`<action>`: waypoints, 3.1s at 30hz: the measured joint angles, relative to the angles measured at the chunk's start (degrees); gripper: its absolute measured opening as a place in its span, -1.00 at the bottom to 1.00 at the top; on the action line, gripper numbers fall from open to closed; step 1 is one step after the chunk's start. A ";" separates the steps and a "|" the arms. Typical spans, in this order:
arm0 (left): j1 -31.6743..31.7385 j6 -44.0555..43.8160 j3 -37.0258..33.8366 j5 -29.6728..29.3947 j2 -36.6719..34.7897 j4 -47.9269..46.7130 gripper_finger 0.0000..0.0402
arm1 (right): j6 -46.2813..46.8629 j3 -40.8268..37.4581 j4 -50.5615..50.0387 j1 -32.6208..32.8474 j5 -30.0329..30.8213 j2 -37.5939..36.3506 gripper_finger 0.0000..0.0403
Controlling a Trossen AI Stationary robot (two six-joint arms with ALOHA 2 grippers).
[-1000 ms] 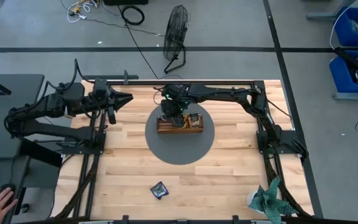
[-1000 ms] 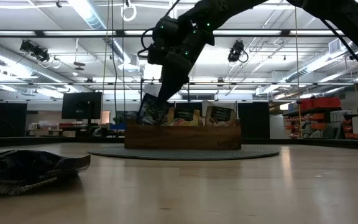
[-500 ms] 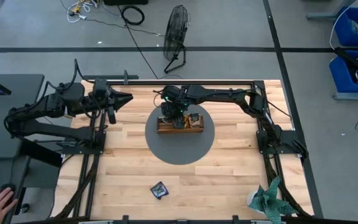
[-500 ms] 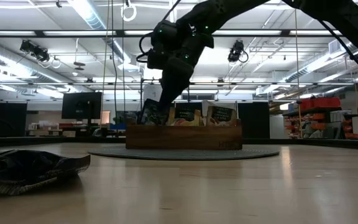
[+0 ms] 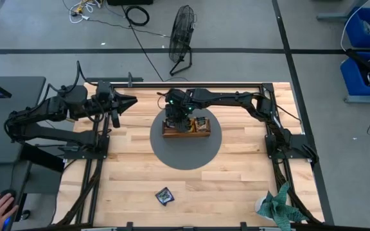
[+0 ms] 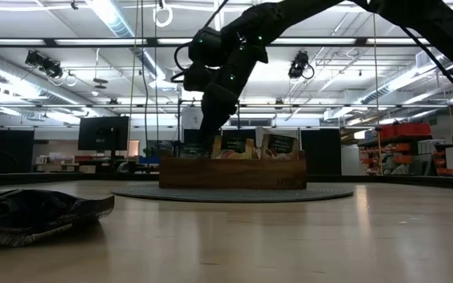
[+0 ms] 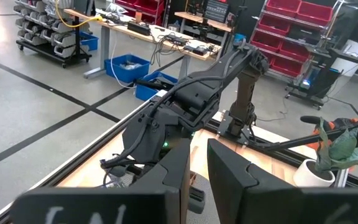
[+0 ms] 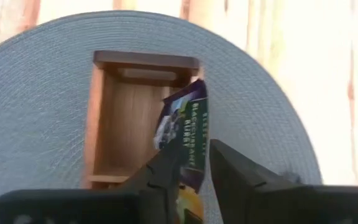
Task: Pick & Place Tea
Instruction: Put the violet tea bag into the left section of the wooden organizer
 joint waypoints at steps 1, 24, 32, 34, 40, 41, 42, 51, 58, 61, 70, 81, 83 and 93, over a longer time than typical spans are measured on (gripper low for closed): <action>0.01 0.00 0.00 0.00 0.00 0.00 -0.71 | 0.05 0.00 0.23 0.00 0.41 -0.04 -0.52; 0.01 0.01 0.01 0.07 1.50 -3.10 -0.71 | 8.79 -0.17 0.27 3.37 -12.07 -11.63 -0.94; 0.02 0.02 0.00 0.03 2.08 -3.29 -0.71 | 14.78 -12.20 19.69 5.18 -13.27 -21.13 -0.98; 0.01 -0.02 0.00 0.04 1.95 -3.26 -0.71 | 17.70 -17.64 25.32 5.12 -12.76 -24.72 -0.99; 0.00 -0.79 0.00 0.03 2.41 -3.39 -0.71 | 21.33 -31.17 35.23 5.23 -6.49 -35.56 -0.99; 0.01 -0.79 0.01 0.03 2.63 -3.40 -0.71 | 21.43 -33.02 35.88 5.30 -5.62 -37.27 -0.99; 0.02 -0.78 0.00 0.02 2.82 -3.41 -0.71 | 21.94 -34.75 36.66 5.38 -4.54 -38.78 -0.99; 0.35 -1.05 0.02 1.73 7.62 -2.10 -0.71 | 31.03 -51.57 48.90 5.20 0.53 -52.77 -1.00; -0.15 -4.02 0.01 15.52 11.41 -3.08 -0.71 | 31.04 -60.03 45.91 5.30 -0.60 -62.04 -1.00; -1.23 -4.12 0.01 18.31 13.19 -3.28 -0.71 | 31.03 -63.56 45.45 5.38 -2.51 -65.30 -1.00; -7.39 -7.41 0.04 19.66 21.93 -6.69 -0.71 | 32.22 -69.21 42.09 7.73 -3.00 -71.88 -1.00; -15.37 -10.24 0.02 23.53 34.87 -6.48 -0.71 | 31.63 -69.24 36.15 11.22 -1.53 -74.60 -1.00; -16.80 -10.23 0.02 24.74 37.27 -6.63 -0.71 | 31.62 -69.24 35.48 11.68 -1.51 -74.63 -1.00; -22.41 -8.91 0.02 30.82 48.72 -2.18 -0.37 | 31.60 -69.24 32.55 12.76 -1.45 -74.73 -1.00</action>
